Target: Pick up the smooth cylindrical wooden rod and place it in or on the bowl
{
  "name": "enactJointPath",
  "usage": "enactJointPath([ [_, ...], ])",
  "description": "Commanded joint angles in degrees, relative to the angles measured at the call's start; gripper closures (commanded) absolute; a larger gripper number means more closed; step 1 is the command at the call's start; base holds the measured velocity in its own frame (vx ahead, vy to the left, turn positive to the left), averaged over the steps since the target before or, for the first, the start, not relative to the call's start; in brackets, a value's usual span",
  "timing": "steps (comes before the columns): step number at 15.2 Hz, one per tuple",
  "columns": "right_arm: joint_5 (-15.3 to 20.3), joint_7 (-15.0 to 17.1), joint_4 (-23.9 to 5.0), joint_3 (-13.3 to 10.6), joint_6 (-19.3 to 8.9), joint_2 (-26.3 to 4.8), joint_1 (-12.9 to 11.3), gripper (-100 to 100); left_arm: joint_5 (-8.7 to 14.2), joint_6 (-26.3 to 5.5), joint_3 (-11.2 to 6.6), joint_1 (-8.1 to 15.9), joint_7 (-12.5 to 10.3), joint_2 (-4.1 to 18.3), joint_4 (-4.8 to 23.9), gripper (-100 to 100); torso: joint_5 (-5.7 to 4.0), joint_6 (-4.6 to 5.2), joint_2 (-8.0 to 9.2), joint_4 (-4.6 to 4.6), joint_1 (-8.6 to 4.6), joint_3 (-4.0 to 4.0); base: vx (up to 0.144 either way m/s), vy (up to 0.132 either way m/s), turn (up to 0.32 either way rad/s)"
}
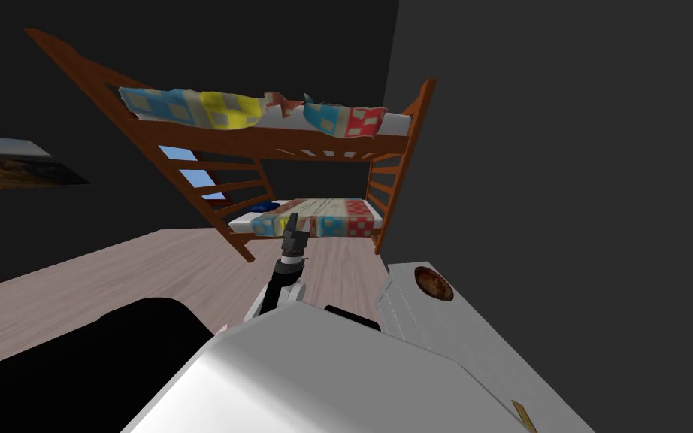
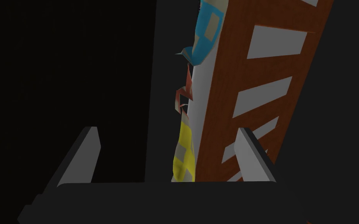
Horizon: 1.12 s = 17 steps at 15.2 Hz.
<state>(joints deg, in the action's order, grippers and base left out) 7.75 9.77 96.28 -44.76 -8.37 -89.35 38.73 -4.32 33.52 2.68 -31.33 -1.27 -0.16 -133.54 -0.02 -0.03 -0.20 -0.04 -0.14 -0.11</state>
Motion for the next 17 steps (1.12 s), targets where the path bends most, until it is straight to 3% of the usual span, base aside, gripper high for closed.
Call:
enactJointPath([
  [1,0.1,0.2,-0.6,-1.7,-0.5,0.2,-0.5,-100,0.0,0.0,0.0,0.0,0.0,0.0,0.0,0,0.0,0.0,0.0,0.0,0.0,0.0,0.036,-0.044,0.232],
  [4,0.5,1.1,-0.9,-4.9,-0.9,1.0,-0.4,-100,0.0,0.0,0.0,0.0,0.0,0.0,0.0,0,-0.02,0.0,-0.06,-0.01,-0.05,-0.03,0.061,-0.056,0.259],
  [5,0.1,0.6,-1.2,-4.3,-0.5,0.7,-1.1,-100,0.0,0.0,0.0,0.0,0.0,0.0,0.0,0,-0.03,0.0,-0.11,-0.02,-0.08,-0.06,0.043,-0.047,0.111],
  [10,0.7,-1.0,-5.6,-4.4,-0.4,5.9,-1.7,-100,0.0,0.0,0.0,0.0,0.0,0.0,0.0,0,0.01,0.07,0.17,0.04,0.16,0.1,0.002,-0.01,0.044],
  [12,0.9,-0.8,-5.2,-4.0,-0.3,5.6,-1.1,-100,0.0,0.0,0.0,0.0,0.0,0.0,0.0,0,0.02,0.07,0.2,0.05,0.18,0.12,-0.004,-0.003,0.031],
  [13,0.9,-0.8,-5.3,-4.0,-0.4,5.7,-1.1,100,0.0,0.0,0.0,0.0,0.0,0.0,0.0,0,0.03,0.07,0.2,0.05,0.19,0.12,0.0,0.0,0.0],
  [17,0.9,-0.8,-5.3,-4.0,-0.3,5.7,-1.1,100,0.0,0.0,0.0,0.0,0.0,0.0,0.0,0,-0.01,0.06,0.19,0.05,0.19,0.11,0.0,0.0,0.0],
])
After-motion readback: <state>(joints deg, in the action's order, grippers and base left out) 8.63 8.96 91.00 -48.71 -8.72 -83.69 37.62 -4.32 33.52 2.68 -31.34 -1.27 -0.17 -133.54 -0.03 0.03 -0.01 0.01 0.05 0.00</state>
